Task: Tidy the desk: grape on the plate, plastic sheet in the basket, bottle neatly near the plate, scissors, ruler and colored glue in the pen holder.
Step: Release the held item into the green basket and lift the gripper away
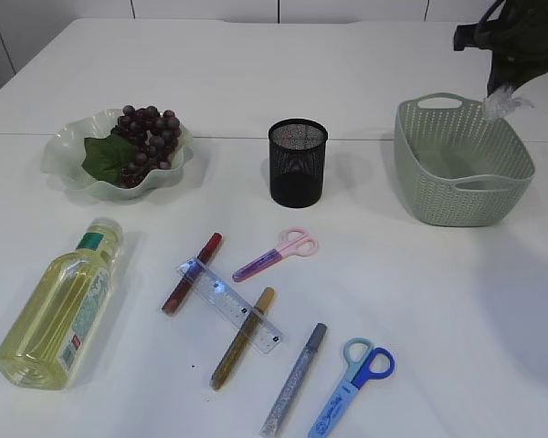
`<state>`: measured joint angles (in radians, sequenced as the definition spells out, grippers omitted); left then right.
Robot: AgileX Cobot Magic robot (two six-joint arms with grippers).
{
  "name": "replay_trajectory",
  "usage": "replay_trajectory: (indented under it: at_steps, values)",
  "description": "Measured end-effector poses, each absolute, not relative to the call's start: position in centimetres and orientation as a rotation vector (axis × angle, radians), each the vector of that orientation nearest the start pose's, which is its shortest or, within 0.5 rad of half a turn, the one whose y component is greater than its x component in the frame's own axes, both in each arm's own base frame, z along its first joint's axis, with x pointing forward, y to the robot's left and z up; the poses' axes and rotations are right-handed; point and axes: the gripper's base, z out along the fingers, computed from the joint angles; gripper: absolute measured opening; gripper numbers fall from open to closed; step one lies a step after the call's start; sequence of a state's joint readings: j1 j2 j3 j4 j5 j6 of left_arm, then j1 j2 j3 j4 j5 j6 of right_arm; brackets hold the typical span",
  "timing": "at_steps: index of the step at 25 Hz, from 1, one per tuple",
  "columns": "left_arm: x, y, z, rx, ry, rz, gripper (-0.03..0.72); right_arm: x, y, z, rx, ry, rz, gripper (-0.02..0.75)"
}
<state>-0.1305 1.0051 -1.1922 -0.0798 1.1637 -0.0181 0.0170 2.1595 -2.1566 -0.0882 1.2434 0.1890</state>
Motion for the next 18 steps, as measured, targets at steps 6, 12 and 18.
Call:
replay_trajectory:
  at_steps: [6, 12, 18]
  values:
    - [16.99, -2.92, 39.95, 0.134, 2.481, -0.17, 0.417, 47.33, 0.15, 29.63, 0.218, 2.715, -0.047, 0.183]
    - [16.94, -2.92, 39.91, 0.134, 2.489, -0.17, 0.417, 47.32, 0.64, 29.6, 0.228, 2.72, 0.032, 0.403]
    - [16.87, -2.92, 39.86, 0.135, 2.498, -0.17, 0.417, 47.32, 0.72, 29.6, 0.227, 2.721, 0.044, 0.543]
